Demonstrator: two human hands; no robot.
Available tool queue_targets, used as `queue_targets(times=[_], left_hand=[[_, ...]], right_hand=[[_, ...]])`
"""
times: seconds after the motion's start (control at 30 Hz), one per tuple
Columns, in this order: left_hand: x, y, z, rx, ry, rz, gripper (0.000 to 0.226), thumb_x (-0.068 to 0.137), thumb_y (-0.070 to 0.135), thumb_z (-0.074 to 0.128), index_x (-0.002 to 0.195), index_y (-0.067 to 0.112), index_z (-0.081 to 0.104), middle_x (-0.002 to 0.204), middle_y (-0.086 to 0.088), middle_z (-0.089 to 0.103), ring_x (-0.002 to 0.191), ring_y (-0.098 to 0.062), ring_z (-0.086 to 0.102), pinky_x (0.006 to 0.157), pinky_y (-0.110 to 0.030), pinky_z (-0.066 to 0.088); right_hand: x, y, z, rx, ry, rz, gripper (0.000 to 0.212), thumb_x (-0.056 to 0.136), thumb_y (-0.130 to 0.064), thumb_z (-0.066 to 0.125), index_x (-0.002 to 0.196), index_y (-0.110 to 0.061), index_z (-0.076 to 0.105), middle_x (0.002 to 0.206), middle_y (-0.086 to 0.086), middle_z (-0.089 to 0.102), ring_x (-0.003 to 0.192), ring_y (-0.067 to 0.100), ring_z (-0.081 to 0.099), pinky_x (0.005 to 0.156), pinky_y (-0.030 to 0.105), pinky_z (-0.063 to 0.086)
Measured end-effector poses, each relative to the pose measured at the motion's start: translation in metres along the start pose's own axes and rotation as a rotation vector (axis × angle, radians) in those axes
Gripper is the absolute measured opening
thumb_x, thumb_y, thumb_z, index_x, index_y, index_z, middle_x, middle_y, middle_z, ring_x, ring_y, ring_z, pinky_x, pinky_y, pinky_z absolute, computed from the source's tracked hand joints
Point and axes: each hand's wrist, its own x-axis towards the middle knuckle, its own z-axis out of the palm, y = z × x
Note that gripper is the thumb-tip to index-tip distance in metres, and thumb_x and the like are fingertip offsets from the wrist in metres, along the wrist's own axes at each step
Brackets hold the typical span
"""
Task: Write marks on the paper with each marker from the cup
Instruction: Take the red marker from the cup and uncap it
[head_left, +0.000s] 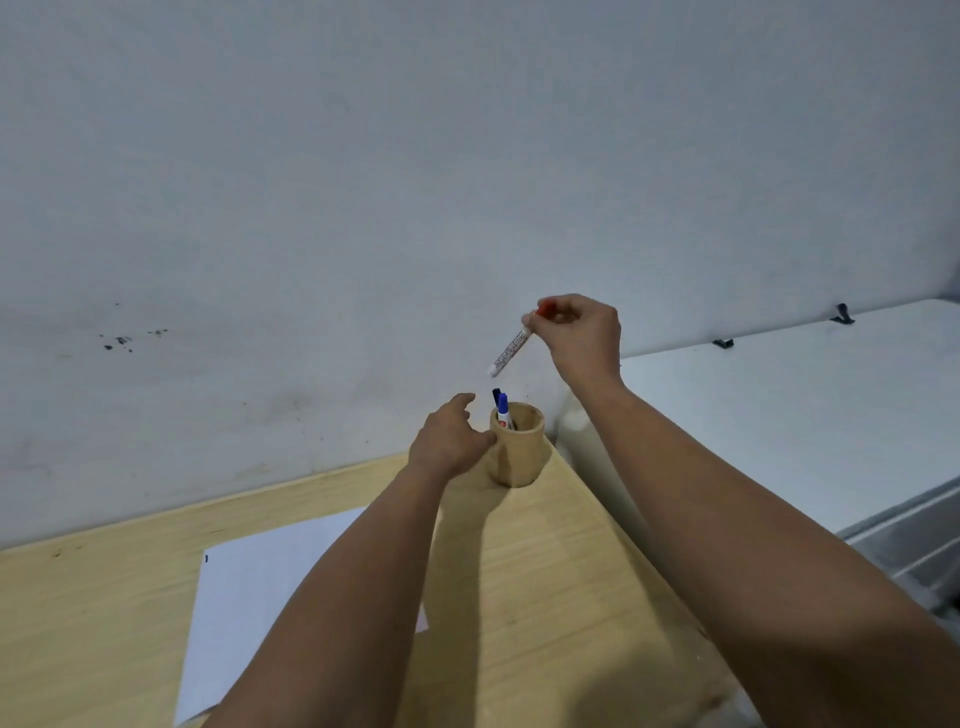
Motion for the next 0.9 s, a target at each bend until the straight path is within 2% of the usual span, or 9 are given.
queue_targets(times=[0.1,0.23,0.33,0.43,0.5,0.6,0.77,0.83,0.9], left_hand=[[-0.013,-0.001,-0.037,-0.023,0.077,-0.002,0.057,0.089,0.038,0.066,0.143,0.024,0.054,0.141,-0.004,0.062,0.124,-0.023,0.061,0.104,-0.043,0.05],[-0.036,-0.015,-0.093,-0.053,0.245,0.009,0.036,0.096,0.034,0.053,0.124,0.02,0.069,0.125,-0.003,0.071,0.116,-0.025,0.064,0.099,-0.038,0.05],[-0.058,-0.035,-0.134,-0.155,0.328,-0.004,0.036,0.1,0.037,0.046,0.106,0.013,0.073,0.105,-0.005,0.075,0.102,-0.028,0.069,0.094,-0.043,0.054],[-0.087,-0.062,-0.17,-0.28,0.389,-0.025,0.05,0.102,0.052,0.044,0.099,0.011,0.072,0.096,-0.002,0.076,0.088,-0.021,0.072,0.087,-0.04,0.056],[-0.108,-0.082,-0.19,-0.277,0.42,-0.056,0.06,0.1,0.062,0.041,0.093,0.011,0.071,0.089,-0.001,0.075,0.08,-0.019,0.072,0.081,-0.038,0.055],[-0.136,-0.111,-0.216,-0.209,0.421,-0.078,0.07,0.097,0.07,0.038,0.08,0.009,0.069,0.076,-0.005,0.073,0.069,-0.021,0.067,0.078,-0.041,0.056],[-0.162,-0.152,-0.241,-0.1,0.333,-0.094,0.066,0.104,0.056,0.038,0.084,0.004,0.074,0.057,0.0,0.054,0.059,-0.027,0.062,0.072,-0.05,0.062],[-0.165,-0.164,-0.248,-0.027,0.333,-0.14,0.066,0.106,0.051,0.035,0.082,0.001,0.07,0.06,0.009,0.056,0.056,-0.03,0.066,0.065,-0.042,0.058],[-0.168,-0.179,-0.262,0.044,0.421,-0.181,0.063,0.107,0.048,0.033,0.071,0.005,0.062,0.081,0.009,0.067,0.058,-0.032,0.069,0.059,-0.033,0.046]], right_hand=[[-0.011,-0.03,0.015,0.067,-0.092,-0.046,0.016,0.089,-0.021,0.088,0.102,-0.012,0.083,0.088,-0.008,0.077,0.085,0.005,0.073,0.083,0.014,0.053],[-0.049,-0.048,0.051,0.143,-0.355,-0.022,0.014,0.102,-0.03,0.074,0.106,-0.017,0.078,0.08,0.002,0.071,0.061,0.011,0.07,0.076,0.044,0.061],[-0.083,-0.045,0.086,0.049,-0.499,-0.033,0.027,0.105,-0.032,0.069,0.126,-0.017,0.077,0.067,-0.01,0.062,0.056,0.001,0.056,0.066,0.026,0.048],[-0.124,-0.051,0.12,-0.053,-0.679,-0.007,0.032,0.11,-0.018,0.056,0.138,-0.015,0.072,0.077,-0.01,0.057,0.064,0.002,0.048,0.062,0.018,0.04],[-0.151,-0.058,0.138,-0.085,-0.813,0.006,0.029,0.109,-0.015,0.056,0.131,-0.013,0.075,0.086,-0.001,0.065,0.066,0.008,0.051,0.057,0.015,0.043],[-0.182,-0.066,0.165,-0.058,-0.935,-0.029,0.018,0.104,-0.021,0.068,0.11,-0.011,0.082,0.085,-0.007,0.075,0.065,0.007,0.059,0.055,0.017,0.043],[-0.216,-0.075,0.206,0.042,-1.075,0.063,0.018,0.1,-0.029,0.075,0.111,-0.016,0.083,0.092,-0.001,0.078,0.064,0.012,0.056,0.047,0.019,0.039],[-0.222,-0.072,0.218,0.008,-1.071,-0.006,0.017,0.099,-0.025,0.077,0.111,-0.016,0.084,0.09,-0.002,0.078,0.064,0.01,0.054,0.052,0.018,0.041],[-0.22,-0.059,0.223,-0.104,-1.025,-0.118,0.017,0.095,-0.018,0.079,0.111,-0.016,0.086,0.089,-0.003,0.078,0.063,0.001,0.057,0.062,0.018,0.044]])
